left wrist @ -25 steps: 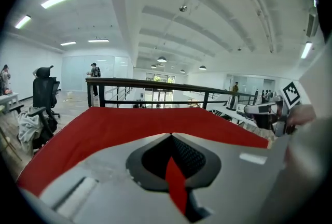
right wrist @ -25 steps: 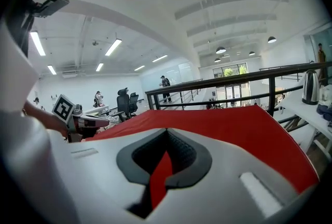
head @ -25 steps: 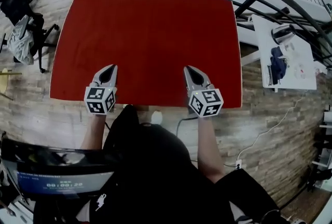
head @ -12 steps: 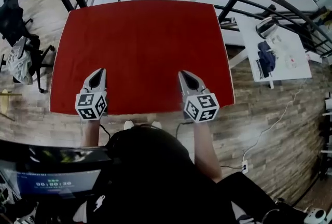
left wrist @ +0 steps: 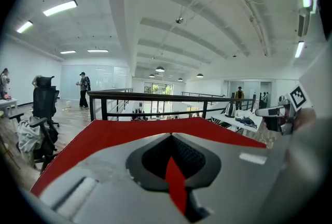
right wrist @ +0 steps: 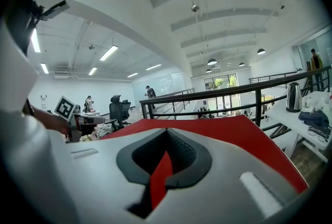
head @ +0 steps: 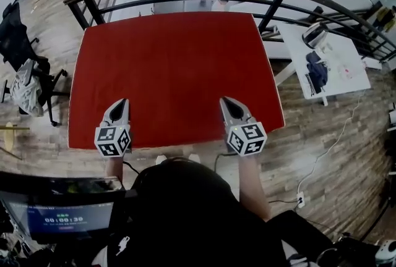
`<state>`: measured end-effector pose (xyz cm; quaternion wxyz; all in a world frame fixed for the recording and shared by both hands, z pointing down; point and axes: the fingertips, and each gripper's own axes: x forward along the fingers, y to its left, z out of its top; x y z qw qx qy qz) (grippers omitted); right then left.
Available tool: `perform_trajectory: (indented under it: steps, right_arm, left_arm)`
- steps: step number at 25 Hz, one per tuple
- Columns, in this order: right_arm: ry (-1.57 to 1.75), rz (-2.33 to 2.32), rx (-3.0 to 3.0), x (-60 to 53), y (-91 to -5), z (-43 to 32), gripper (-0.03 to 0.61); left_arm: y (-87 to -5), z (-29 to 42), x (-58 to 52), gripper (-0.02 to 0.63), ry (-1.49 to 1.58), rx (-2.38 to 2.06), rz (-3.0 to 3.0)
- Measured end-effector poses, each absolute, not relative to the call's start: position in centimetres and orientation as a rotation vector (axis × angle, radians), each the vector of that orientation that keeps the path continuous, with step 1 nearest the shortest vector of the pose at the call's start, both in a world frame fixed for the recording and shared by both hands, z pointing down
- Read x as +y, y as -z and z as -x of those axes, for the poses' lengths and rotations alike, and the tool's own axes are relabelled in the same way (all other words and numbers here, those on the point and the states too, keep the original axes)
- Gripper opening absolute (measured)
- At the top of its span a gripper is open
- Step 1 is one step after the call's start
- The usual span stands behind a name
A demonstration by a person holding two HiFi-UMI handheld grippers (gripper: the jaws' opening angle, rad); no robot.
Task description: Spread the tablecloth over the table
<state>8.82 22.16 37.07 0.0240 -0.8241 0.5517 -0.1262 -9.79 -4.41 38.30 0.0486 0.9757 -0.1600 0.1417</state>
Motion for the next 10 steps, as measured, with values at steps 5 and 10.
perform_trajectory:
  steps: [5, 10]
  right_arm:
    - [0.411, 2.566, 1.677, 21.8, -37.7, -8.5, 0.008]
    - [0.433, 2.562, 1.655, 21.2, -37.8, -7.8, 0.008]
  left_arm:
    - [-38.7, 10.5, -6.0, 0.006, -0.462, -0.477, -2.969]
    - [-39.3, 10.9, -6.7, 0.006, -0.480, -0.472, -2.953]
